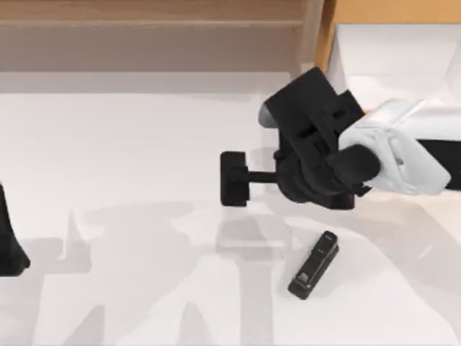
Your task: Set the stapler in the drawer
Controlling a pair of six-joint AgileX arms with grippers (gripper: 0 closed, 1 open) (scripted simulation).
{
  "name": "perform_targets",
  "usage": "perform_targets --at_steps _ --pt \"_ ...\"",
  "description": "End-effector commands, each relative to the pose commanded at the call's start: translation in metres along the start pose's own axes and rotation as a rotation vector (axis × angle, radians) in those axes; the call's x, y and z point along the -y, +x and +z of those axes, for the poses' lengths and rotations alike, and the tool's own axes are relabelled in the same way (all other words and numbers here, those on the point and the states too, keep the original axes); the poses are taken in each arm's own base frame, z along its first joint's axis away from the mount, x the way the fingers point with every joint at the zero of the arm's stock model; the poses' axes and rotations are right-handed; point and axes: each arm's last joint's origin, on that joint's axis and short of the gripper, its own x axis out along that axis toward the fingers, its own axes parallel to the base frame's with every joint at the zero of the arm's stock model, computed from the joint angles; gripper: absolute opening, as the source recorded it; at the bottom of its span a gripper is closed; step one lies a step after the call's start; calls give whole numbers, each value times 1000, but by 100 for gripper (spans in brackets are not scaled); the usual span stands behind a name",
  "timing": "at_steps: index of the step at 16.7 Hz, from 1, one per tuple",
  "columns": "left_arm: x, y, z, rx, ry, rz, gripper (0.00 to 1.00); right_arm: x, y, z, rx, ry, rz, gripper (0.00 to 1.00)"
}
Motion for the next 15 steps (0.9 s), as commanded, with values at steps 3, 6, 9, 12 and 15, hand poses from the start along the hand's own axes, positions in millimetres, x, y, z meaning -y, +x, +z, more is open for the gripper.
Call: perform_targets --at_steps 3,6,9,12,15 --pt "0 0 0 0 0 0 100 1 -9 2 -157 271 -134 100" --pt "0 0 0 0 0 0 100 3 -19 3 -259 488 -279 100" --pt "0 0 0 0 0 0 100 5 -28 3 -311 630 -397 100" --pt "0 0 0 0 0 0 100 6 -32 3 -327 689 -450 100" --pt "0 0 0 0 0 0 100 6 -32 3 -327 689 -450 100"
